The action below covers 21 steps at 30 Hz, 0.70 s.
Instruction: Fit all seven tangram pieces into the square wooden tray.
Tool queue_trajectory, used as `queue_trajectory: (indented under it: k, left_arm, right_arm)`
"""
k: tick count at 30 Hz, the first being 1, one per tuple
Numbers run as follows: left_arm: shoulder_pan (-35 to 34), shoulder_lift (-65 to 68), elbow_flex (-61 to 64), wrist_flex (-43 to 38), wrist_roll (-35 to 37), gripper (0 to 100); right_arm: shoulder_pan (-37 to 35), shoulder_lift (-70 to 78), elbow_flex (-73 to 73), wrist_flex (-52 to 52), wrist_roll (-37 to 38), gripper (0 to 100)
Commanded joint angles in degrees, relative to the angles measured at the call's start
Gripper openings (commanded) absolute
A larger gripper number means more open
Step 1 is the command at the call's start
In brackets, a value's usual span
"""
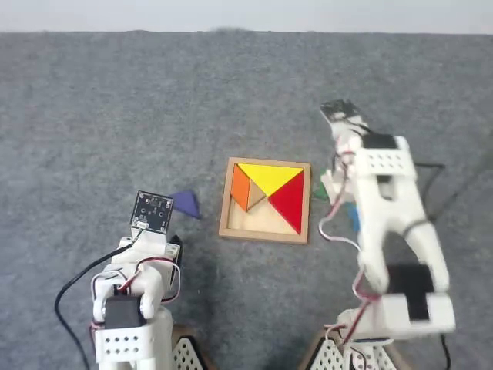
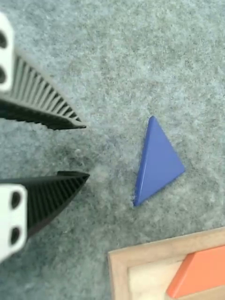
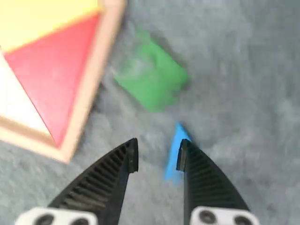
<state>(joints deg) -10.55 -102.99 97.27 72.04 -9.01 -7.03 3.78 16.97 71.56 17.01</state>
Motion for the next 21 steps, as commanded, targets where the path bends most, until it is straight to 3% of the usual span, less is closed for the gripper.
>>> queue_trajectory:
  k: [1,10,16,21]
  left_arm:
    - [-0.4,-1.1,-0.8,0.3,0.5,14]
    - [-0.4,-1.1,-0.8,0.3,0.5,14]
    - [-0.4,-1.1,-0.8,0.3,0.5,14]
    - [-0.4,-1.1,-0.8,0.3,0.5,14]
  right_arm:
    - [-2.7,7.0,-10.5,2.0,-4.1,15.2]
    - [-2.7,20.2,-18.5,1.2,-25.8,15.2]
    - [-2.7,21.4,-18.5,-1.4,-32.6,15.7]
    - [-2.7,21.5,-18.2,0.1,-36.4,24.3]
